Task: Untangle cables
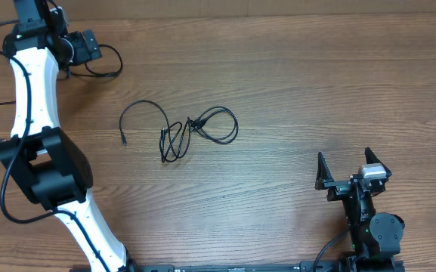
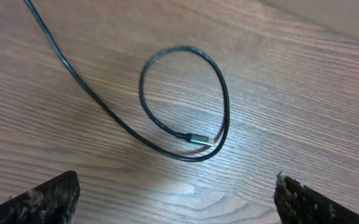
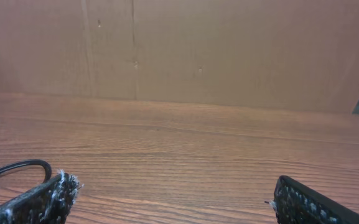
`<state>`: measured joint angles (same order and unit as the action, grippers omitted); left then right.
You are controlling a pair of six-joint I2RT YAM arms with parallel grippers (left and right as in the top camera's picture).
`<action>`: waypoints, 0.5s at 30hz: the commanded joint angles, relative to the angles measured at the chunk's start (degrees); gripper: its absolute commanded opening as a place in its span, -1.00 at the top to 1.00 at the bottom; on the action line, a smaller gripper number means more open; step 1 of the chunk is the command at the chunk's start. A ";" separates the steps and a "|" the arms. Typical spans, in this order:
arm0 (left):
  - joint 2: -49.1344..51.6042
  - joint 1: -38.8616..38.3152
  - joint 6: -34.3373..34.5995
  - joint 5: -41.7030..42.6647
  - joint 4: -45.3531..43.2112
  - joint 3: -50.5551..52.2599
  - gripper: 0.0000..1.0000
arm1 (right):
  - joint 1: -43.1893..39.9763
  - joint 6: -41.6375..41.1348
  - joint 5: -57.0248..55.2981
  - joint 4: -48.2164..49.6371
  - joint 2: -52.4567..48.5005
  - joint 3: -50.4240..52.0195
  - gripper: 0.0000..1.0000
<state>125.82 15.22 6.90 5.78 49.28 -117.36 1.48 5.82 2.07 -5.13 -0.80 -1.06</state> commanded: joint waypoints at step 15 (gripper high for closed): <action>13.81 -0.79 13.57 1.33 -6.67 1.05 -0.93 | -0.26 0.04 -0.68 0.35 0.42 0.57 -1.00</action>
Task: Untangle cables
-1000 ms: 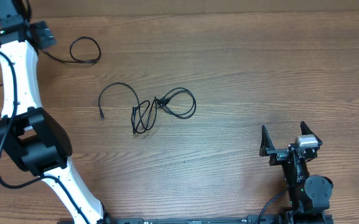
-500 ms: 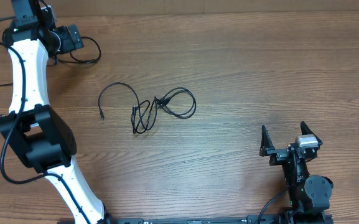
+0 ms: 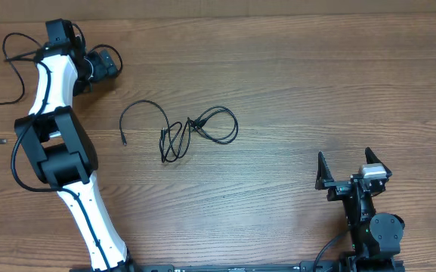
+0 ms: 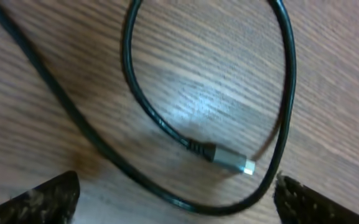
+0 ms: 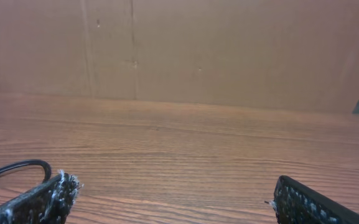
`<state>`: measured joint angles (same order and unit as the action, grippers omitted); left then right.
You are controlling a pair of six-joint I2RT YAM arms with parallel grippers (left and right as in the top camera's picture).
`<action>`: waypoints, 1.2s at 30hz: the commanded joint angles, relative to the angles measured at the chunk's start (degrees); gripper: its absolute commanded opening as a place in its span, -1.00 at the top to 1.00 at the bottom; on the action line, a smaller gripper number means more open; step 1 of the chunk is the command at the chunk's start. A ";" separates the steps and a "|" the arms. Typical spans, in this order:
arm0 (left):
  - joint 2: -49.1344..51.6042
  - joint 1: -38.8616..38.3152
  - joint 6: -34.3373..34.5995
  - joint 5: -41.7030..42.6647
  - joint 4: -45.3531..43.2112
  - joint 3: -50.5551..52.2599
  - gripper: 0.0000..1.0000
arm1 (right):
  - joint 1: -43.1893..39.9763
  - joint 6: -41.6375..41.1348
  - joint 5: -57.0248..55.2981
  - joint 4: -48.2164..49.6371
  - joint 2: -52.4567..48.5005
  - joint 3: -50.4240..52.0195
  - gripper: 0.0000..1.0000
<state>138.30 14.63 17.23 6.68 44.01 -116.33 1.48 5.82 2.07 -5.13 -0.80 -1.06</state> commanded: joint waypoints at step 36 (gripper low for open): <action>-3.56 3.85 -14.27 -43.34 -1.77 -18.21 -0.39 | -0.26 0.04 -0.68 0.37 0.42 0.57 -1.00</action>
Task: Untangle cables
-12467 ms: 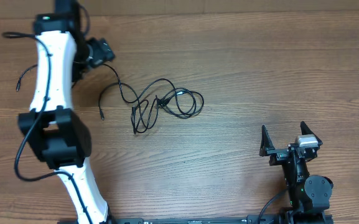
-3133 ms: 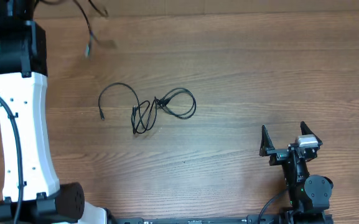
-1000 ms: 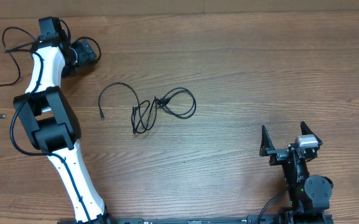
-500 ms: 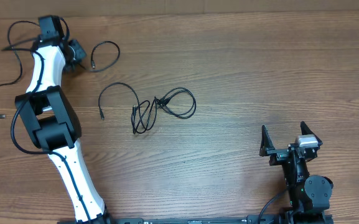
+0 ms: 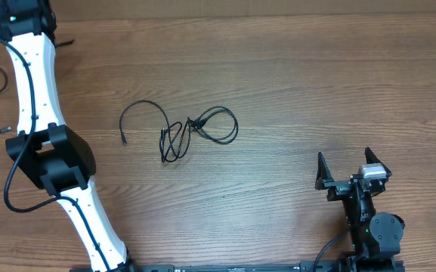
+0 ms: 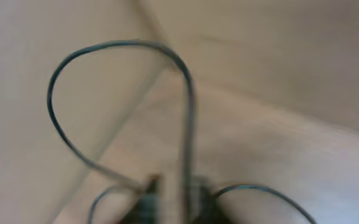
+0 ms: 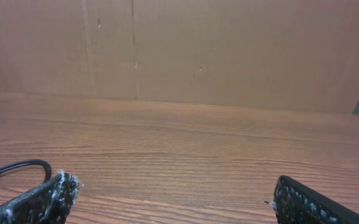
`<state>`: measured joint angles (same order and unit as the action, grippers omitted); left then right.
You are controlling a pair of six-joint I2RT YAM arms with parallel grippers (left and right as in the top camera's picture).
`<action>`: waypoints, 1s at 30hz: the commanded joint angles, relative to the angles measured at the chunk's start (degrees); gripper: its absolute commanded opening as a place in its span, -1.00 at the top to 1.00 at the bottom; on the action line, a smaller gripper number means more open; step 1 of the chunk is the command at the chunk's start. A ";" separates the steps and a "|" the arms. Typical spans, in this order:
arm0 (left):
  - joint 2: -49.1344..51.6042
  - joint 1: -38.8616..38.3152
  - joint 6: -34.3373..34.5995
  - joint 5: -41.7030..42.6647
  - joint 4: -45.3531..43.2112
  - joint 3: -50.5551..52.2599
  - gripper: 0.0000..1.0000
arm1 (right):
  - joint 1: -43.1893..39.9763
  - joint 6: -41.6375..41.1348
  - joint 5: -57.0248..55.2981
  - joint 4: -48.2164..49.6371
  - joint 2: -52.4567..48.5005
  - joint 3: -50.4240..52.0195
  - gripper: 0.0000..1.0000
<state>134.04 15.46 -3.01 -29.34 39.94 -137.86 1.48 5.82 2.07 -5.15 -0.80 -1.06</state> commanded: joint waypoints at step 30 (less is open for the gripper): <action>0.70 28.06 28.96 20.00 25.66 12.17 -0.99 | -0.26 0.04 -0.68 0.39 0.42 0.57 -1.00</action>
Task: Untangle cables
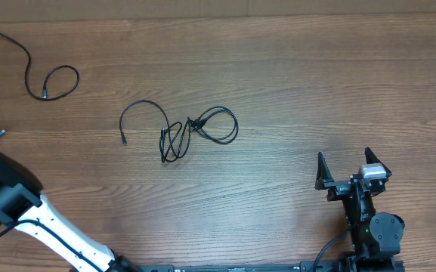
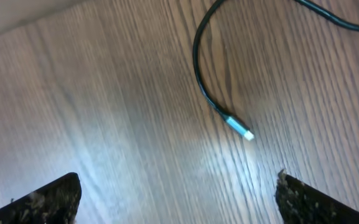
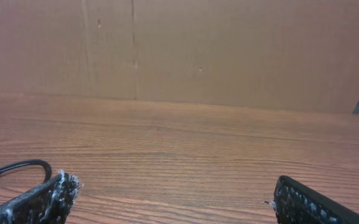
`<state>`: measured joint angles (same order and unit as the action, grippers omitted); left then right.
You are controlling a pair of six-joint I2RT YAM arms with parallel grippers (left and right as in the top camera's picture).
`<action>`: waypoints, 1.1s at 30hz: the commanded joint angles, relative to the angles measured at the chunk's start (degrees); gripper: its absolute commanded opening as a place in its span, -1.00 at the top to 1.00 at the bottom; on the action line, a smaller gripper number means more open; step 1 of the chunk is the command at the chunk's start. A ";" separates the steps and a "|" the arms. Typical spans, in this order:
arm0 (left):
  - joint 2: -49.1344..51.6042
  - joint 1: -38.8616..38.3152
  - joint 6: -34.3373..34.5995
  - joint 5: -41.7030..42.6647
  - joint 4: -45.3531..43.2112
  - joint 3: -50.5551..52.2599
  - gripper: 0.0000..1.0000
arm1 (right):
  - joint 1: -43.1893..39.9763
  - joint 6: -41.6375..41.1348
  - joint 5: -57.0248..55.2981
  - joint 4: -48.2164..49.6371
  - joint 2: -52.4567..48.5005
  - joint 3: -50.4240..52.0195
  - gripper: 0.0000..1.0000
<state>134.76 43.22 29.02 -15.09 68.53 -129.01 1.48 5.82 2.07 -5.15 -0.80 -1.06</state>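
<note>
A tangle of thin black cables [image 1: 191, 130] lies in the middle of the wooden table [image 1: 301, 91], with one loose end curling out to the left. A separate black cable [image 1: 51, 79] lies looped at the back left. My left gripper [image 2: 176, 202] is open over the table's far left edge, above a cable end with a silver plug [image 2: 238, 127]. My right gripper [image 1: 352, 170] stands open near the front right, far from the tangle, with nothing between its fingers [image 3: 39, 199].
A brown wall [image 3: 229, 50] rises behind the table. A short bit of black cable [image 3: 17, 167] shows at the left edge of the right wrist view. The left arm [image 1: 6, 200] runs along the table's left edge.
My left gripper was shut on the separate cable at the back left corner. Now it is open at the far left edge, and the cable lies looped on the table.
My left gripper hung open over a looped cable at the back left, then sat lower over its plug. Then it was shut on the cable, raised at the back corner. Now the cable lies farther left, let go. The central tangle and right arm stayed still.
</note>
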 commanded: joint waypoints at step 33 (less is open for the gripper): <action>0.59 3.54 -6.32 6.82 -34.60 25.49 -0.94 | -0.26 0.04 -0.70 0.39 0.42 0.57 -1.00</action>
<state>134.80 46.26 23.57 -8.75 34.20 -104.47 1.48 5.80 2.07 -5.13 -0.80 -1.06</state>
